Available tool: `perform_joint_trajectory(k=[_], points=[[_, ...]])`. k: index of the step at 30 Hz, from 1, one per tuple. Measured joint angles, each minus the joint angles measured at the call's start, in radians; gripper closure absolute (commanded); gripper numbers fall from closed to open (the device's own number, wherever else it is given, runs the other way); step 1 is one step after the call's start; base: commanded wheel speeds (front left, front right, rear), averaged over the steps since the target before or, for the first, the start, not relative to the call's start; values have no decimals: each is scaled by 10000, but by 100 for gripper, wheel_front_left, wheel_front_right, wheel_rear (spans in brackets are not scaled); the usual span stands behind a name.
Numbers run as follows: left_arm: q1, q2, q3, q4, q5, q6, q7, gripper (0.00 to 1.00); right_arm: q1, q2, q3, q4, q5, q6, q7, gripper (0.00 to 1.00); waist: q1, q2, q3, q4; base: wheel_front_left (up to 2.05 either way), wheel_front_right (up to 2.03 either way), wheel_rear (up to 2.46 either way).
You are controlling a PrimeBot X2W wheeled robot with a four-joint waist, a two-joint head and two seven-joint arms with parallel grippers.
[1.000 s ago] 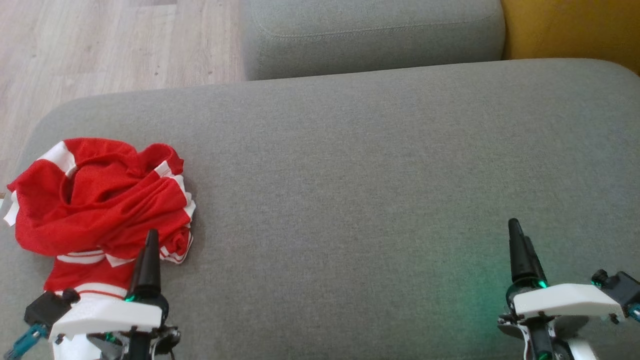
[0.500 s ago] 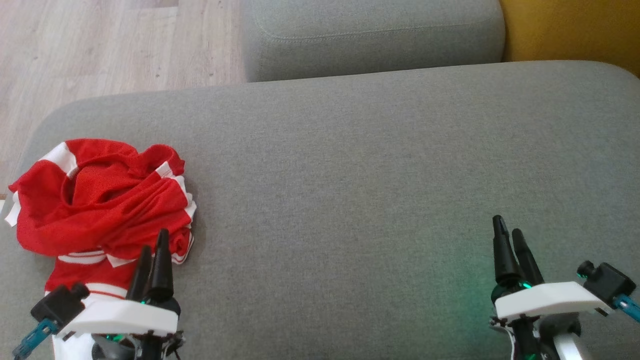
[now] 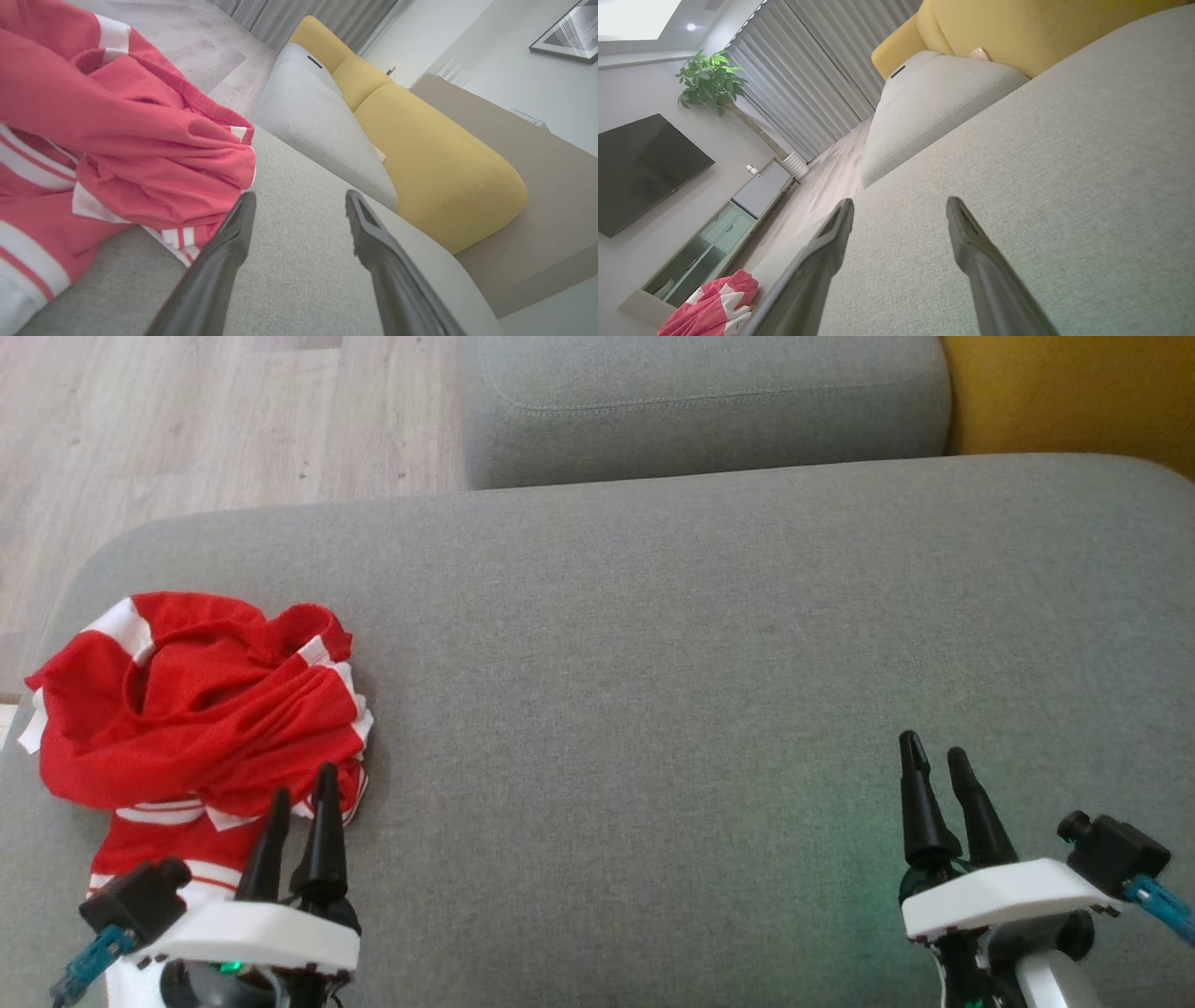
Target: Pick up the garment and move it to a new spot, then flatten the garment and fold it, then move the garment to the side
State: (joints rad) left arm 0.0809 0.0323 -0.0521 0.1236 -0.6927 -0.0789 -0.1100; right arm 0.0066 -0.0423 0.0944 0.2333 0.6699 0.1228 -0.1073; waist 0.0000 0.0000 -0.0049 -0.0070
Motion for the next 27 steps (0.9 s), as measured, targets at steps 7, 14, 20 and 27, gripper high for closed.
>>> perform_joint_trajectory(k=[7,14,20,27], points=[[12,6,-102,-150,1012,44,-167,0,1,2,-25,-65,-780,0,-182,0,0,0,-59,70,0,0,0],[100,13,-301,-280,1946,153,-387,0,1,2,173,-123,-1620,0,-397,0,0,0,-71,31,0,0,0],[220,19,-316,-359,2729,178,-591,0,1,2,341,-236,-2345,0,-568,0,0,0,-81,-2,0,0,0],[222,23,-347,-462,3613,190,-777,0,2,2,525,-282,-3233,0,-782,0,0,0,-144,-25,0,0,0]])
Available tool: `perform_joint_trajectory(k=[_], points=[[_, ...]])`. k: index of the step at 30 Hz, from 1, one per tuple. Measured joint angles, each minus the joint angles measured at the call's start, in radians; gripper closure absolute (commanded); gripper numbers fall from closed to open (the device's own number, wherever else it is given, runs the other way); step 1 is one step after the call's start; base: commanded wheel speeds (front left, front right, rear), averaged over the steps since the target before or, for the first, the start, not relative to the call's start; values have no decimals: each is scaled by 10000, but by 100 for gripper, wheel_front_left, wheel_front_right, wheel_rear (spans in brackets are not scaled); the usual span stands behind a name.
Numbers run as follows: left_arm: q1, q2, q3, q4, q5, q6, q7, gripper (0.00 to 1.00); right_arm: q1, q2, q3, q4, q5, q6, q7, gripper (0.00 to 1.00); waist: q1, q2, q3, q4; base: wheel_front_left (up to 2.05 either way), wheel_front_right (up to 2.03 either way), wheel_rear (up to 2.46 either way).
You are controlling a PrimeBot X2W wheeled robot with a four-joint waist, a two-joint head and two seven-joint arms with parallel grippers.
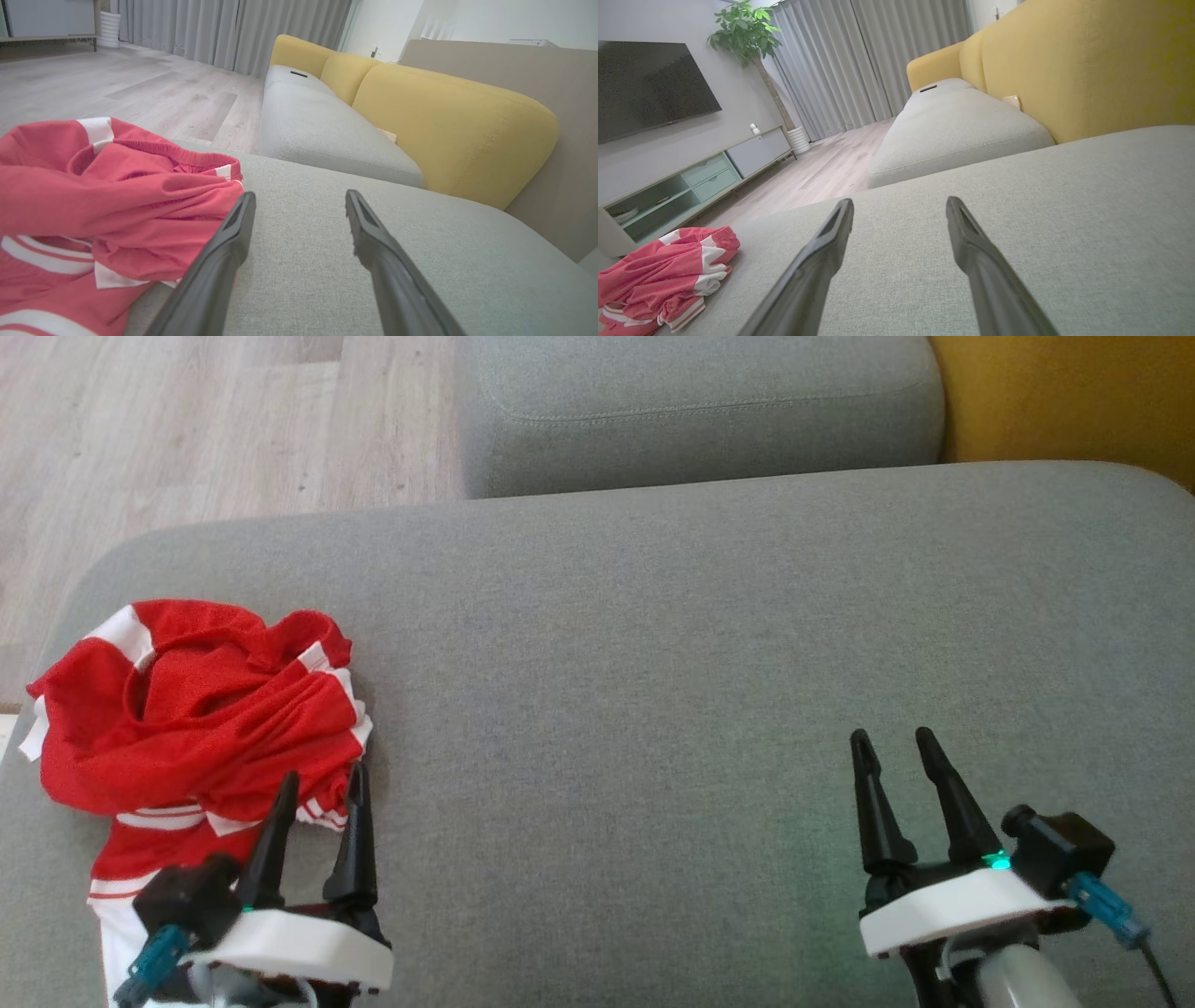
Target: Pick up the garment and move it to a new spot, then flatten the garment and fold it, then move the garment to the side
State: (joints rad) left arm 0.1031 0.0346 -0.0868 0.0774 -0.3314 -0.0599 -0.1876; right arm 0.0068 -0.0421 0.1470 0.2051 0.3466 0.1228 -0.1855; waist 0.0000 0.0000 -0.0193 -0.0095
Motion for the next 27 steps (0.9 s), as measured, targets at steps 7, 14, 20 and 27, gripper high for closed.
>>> perform_joint_trajectory(k=[7,14,20,27], points=[[18,12,-58,-125,874,2,-180,0,2,-2,184,-29,-821,0,-201,0,0,0,-67,18,0,0,0],[360,42,-63,-314,1419,77,-403,0,12,-2,374,-73,-1576,2,-380,0,0,0,-133,34,0,0,0],[377,63,-52,-362,1887,84,-566,0,25,-4,349,-75,-2182,2,-566,0,0,0,-223,52,0,0,0],[394,75,6,-305,2167,84,-617,0,25,-6,368,92,-2468,2,-656,0,0,0,-268,-10,0,0,0]])
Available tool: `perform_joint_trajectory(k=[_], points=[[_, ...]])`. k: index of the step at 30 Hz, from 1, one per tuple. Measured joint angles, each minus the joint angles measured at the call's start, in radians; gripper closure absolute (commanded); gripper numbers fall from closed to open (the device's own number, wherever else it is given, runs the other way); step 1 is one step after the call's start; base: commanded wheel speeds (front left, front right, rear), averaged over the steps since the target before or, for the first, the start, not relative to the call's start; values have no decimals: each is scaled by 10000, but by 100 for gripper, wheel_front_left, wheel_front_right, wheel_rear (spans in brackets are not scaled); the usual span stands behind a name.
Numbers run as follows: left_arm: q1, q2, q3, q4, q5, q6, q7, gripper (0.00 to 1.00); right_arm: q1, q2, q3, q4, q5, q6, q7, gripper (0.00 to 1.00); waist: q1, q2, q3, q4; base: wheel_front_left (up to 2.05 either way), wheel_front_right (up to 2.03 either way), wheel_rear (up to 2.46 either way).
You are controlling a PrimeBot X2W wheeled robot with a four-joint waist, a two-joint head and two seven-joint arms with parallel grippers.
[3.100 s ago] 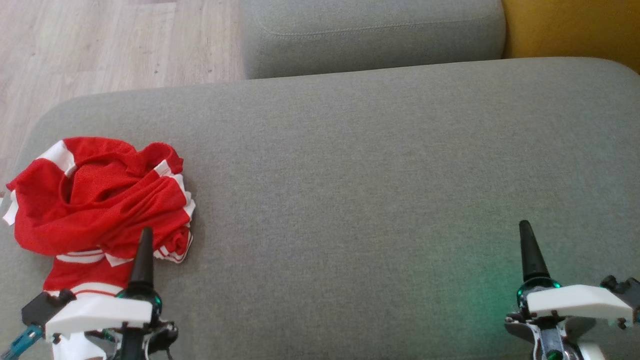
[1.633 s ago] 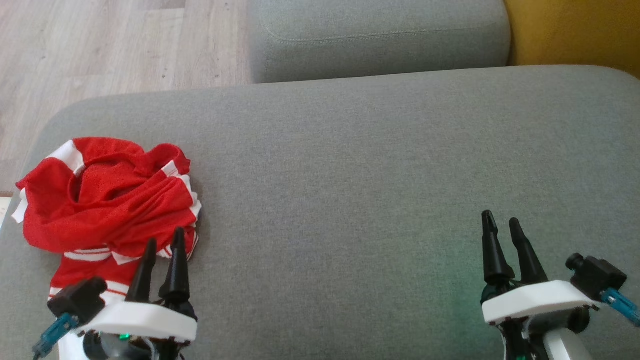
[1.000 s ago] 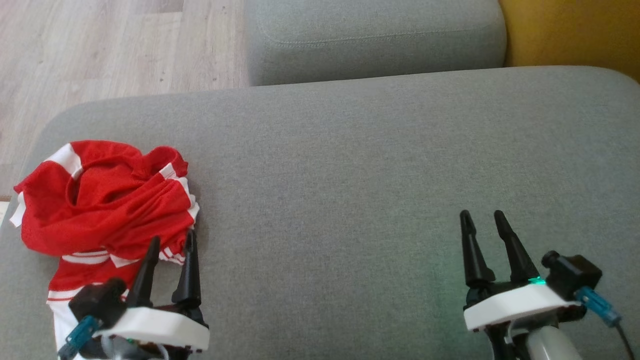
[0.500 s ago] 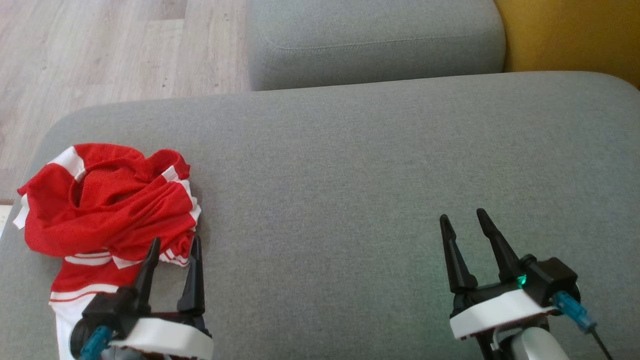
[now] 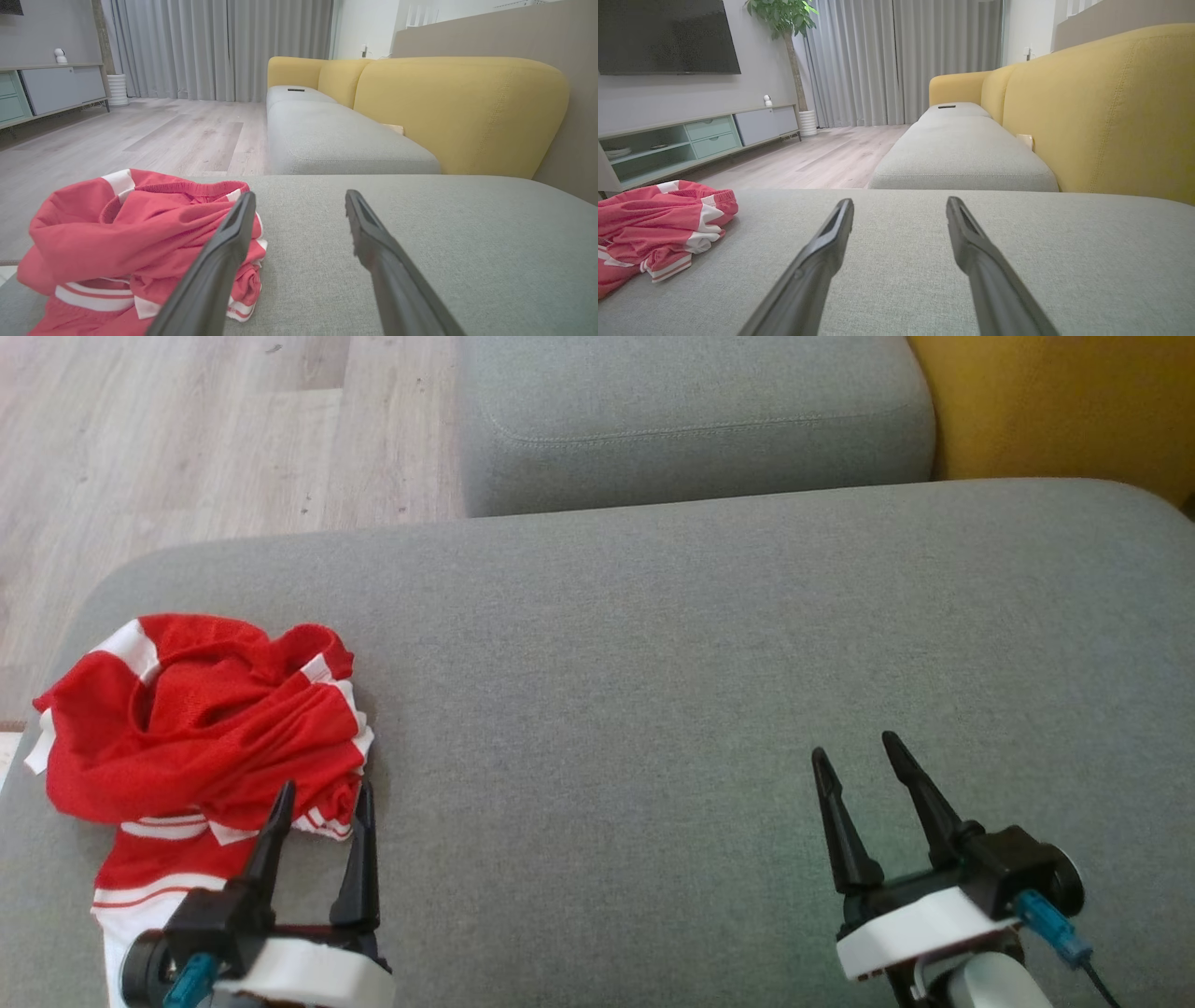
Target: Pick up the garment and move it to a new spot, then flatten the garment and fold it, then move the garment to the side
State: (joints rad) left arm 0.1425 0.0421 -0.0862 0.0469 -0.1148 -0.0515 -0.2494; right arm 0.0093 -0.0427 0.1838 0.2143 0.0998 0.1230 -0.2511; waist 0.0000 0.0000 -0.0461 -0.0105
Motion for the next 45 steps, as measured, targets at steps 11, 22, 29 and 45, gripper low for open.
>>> perform_joint_trajectory(k=[11,22,29,45], points=[[-8,2,21,276,6,81,0,0,6,-4,-362,301,-44,0,0,0,0,0,67,-86,0,0,0],[-8,4,54,293,84,199,0,0,61,-6,-479,318,-44,0,0,0,0,0,64,256,0,0,0],[42,6,244,280,167,268,0,0,364,-4,-336,393,-42,0,2,0,0,0,-27,1053,0,0,0],[472,31,447,46,430,244,0,0,428,-2,-245,510,46,0,2,0,0,0,-120,3278,0,0,0]])
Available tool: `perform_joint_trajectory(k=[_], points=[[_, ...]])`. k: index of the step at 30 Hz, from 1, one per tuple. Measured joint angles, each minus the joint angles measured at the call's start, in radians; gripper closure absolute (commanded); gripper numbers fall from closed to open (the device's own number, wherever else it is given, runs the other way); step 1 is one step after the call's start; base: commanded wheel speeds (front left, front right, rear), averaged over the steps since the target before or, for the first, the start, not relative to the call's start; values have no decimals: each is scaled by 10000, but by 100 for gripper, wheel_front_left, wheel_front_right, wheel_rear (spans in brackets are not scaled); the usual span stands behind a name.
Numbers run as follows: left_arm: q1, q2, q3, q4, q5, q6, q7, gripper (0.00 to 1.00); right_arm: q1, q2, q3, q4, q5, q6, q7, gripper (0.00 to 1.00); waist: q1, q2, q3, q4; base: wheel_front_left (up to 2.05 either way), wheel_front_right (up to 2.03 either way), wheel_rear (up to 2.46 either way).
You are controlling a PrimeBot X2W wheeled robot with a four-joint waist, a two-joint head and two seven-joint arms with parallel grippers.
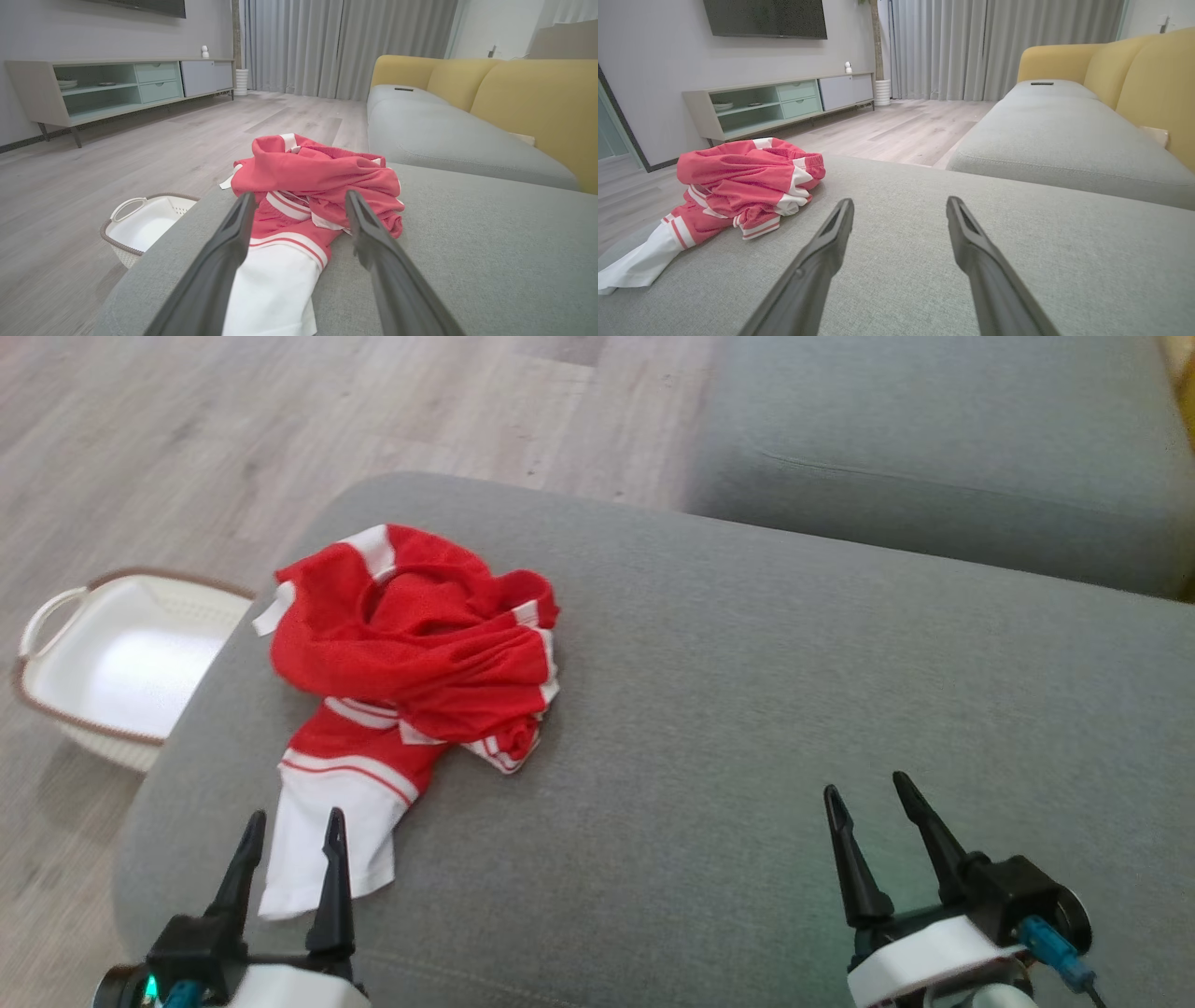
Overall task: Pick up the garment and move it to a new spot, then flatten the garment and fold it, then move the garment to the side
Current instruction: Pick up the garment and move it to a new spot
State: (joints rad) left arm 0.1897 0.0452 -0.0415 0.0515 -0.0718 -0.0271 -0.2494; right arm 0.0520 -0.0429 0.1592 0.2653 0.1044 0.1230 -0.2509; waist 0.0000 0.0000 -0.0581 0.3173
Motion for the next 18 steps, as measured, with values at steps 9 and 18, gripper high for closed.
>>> perform_joint_trajectory(k=[9,18], points=[[88,21,146,-314,123,109,-2,0,8,2,-92,-17,-224,0,0,0,0,0,380,421,0,0,0],[-2866,464,-75,-874,510,-362,-4,0,-335,-176,-420,-94,-897,0,0,0,0,0,1568,384,0,0,0]])
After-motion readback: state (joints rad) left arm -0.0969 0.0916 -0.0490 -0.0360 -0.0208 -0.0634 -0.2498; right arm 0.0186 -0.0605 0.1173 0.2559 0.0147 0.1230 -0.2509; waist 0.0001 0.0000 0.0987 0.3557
